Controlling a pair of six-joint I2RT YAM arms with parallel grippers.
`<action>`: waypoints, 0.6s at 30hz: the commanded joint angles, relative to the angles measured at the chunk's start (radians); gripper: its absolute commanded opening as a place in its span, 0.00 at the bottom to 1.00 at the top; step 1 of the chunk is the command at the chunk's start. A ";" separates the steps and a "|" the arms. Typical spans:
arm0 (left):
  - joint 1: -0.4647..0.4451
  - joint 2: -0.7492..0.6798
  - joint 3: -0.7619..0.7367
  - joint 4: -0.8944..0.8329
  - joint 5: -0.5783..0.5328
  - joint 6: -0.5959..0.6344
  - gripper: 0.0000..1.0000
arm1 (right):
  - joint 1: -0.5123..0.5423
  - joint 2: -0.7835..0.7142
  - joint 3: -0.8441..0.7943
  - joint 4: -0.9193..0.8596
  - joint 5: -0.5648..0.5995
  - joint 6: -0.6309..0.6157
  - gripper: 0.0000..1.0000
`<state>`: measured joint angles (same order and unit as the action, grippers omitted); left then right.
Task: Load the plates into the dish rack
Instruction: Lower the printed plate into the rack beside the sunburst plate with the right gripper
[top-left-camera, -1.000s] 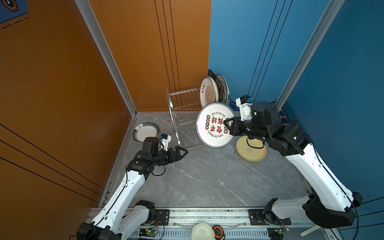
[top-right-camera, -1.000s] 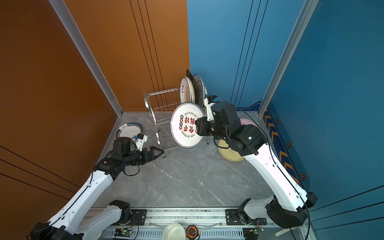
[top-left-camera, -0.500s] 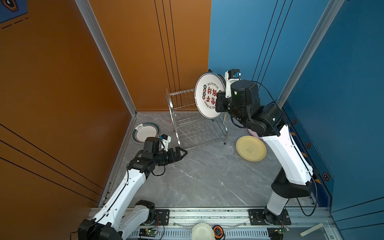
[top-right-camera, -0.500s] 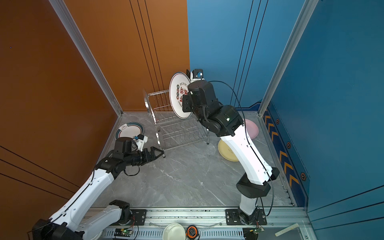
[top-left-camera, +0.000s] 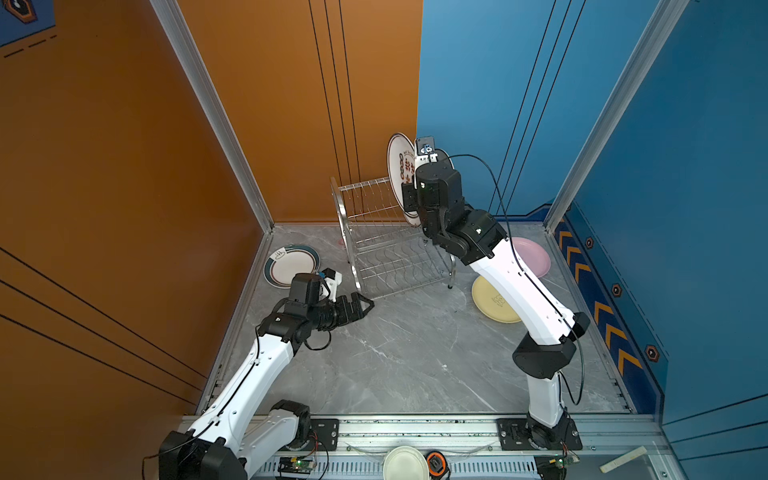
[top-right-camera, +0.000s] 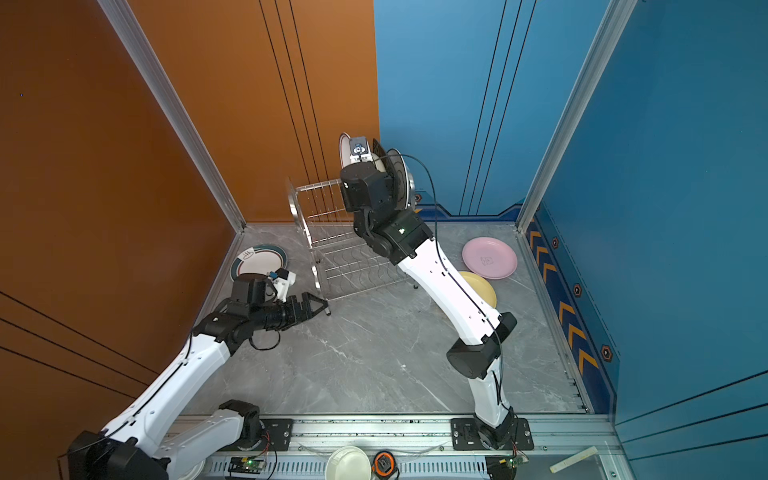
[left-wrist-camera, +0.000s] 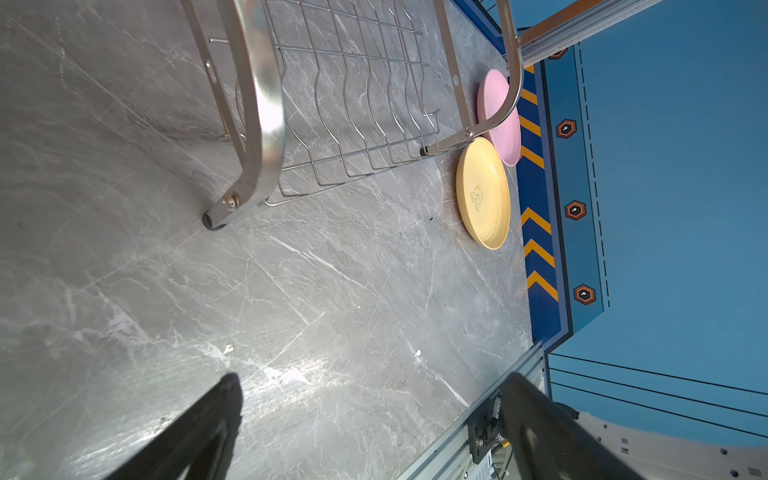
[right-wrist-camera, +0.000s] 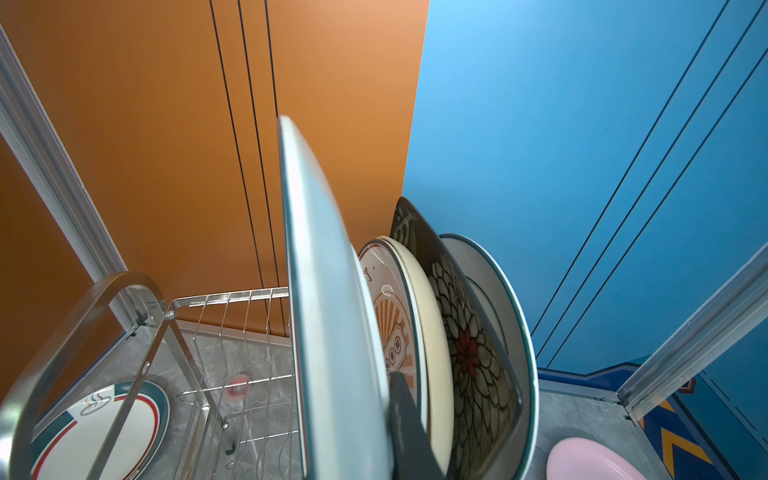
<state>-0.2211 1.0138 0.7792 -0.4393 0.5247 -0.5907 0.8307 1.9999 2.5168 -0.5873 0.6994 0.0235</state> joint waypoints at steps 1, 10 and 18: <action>0.000 0.007 0.028 -0.016 -0.026 0.015 0.98 | -0.011 0.020 0.028 0.137 0.052 -0.053 0.00; -0.001 0.016 0.031 -0.016 -0.036 0.011 0.98 | -0.044 0.096 0.021 0.152 0.030 -0.044 0.00; -0.001 0.026 0.031 -0.010 -0.038 0.006 0.98 | -0.066 0.120 -0.011 0.152 0.013 -0.015 0.00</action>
<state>-0.2211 1.0317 0.7822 -0.4389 0.5041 -0.5911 0.7727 2.1258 2.5053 -0.4965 0.7105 -0.0078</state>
